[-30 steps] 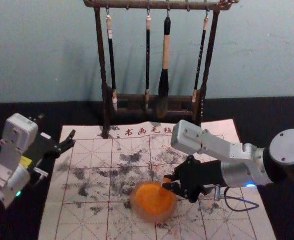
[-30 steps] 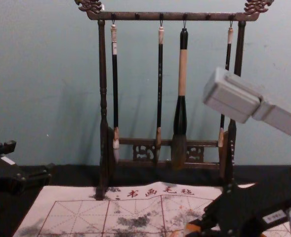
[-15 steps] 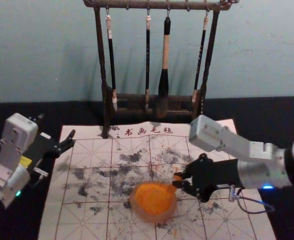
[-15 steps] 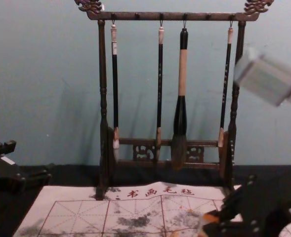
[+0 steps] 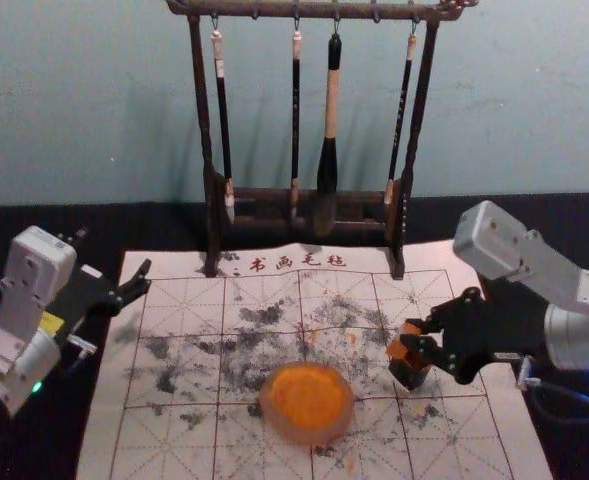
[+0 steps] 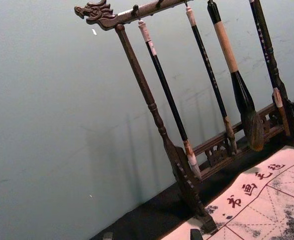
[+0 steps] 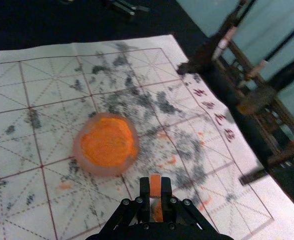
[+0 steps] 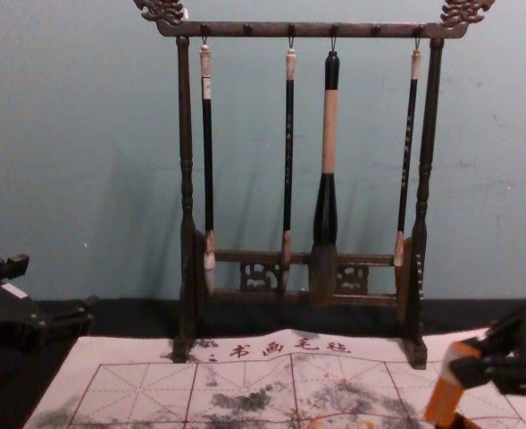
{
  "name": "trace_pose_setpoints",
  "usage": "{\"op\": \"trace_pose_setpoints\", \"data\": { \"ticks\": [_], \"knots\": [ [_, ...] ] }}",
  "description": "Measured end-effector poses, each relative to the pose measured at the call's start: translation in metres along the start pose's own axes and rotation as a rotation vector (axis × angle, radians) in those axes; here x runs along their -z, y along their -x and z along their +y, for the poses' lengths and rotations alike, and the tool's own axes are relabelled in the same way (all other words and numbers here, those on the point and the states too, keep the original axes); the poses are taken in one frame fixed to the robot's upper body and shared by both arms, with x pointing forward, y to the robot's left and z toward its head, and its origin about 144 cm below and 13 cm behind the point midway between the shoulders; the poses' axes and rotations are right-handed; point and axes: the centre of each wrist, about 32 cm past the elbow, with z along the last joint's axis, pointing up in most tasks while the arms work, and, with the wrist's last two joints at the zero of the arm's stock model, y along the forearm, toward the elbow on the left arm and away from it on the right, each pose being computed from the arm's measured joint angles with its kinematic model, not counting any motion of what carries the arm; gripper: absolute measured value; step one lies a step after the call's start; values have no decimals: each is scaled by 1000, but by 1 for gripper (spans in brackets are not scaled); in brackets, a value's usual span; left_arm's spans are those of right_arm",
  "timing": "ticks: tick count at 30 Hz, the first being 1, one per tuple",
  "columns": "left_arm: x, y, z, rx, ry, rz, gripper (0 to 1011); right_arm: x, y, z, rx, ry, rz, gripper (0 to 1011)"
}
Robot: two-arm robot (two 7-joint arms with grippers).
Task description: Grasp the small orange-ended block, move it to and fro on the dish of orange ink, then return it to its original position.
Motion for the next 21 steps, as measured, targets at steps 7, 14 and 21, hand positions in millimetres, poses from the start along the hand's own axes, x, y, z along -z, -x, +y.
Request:
{"op": "trace_pose_setpoints", "data": {
  "ticks": [7,14,21],
  "knots": [
    [0,0,0,0,0,0,1001,7,-2,-10,40,9,38,88],
    [0,0,0,0,0,0,1001,14,-5,-11,58,19,67,88],
    [0,0,0,0,0,0,1001,18,-7,-10,64,28,83,88]
  ]
}}
